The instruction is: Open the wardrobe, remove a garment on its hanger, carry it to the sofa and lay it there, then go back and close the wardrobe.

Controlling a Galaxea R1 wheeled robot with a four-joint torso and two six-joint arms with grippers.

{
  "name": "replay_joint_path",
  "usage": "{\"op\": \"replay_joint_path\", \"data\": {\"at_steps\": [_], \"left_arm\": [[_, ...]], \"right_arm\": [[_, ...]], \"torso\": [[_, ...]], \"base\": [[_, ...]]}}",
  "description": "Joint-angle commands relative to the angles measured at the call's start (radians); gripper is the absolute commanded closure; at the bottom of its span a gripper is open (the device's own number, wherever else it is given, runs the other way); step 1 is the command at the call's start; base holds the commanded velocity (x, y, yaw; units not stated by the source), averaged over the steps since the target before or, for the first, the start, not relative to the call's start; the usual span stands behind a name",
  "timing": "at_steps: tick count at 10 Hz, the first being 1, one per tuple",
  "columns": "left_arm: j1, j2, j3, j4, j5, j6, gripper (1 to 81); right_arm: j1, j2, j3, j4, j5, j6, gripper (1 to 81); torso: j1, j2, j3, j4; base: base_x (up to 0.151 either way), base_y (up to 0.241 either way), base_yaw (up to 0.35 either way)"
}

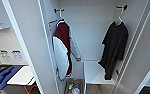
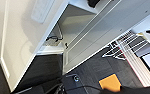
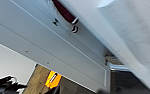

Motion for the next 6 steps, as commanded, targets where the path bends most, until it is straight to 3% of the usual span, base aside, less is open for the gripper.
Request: {"op": "replay_joint_path", "data": {"at_steps": [1,6], "left_arm": [[0.103,0.148,-0.329,-0.029,-0.202,-0.003,1.0],[0.181,0.522,-0.787,-0.144,-0.170,-0.020,1.0]], "right_arm": [[-0.109,0.045,-0.325,0.182,0.035,0.028,1.0],[-0.306,0.384,-0.741,0.225,0.035,0.043,1.0]], "torso": [[0.000,0.000,0.000,0.000],[-0.002,-0.001,0.001,0.000]], "base": [[0.000,0.000,0.000],[0.000,0.000,0.000]]}}
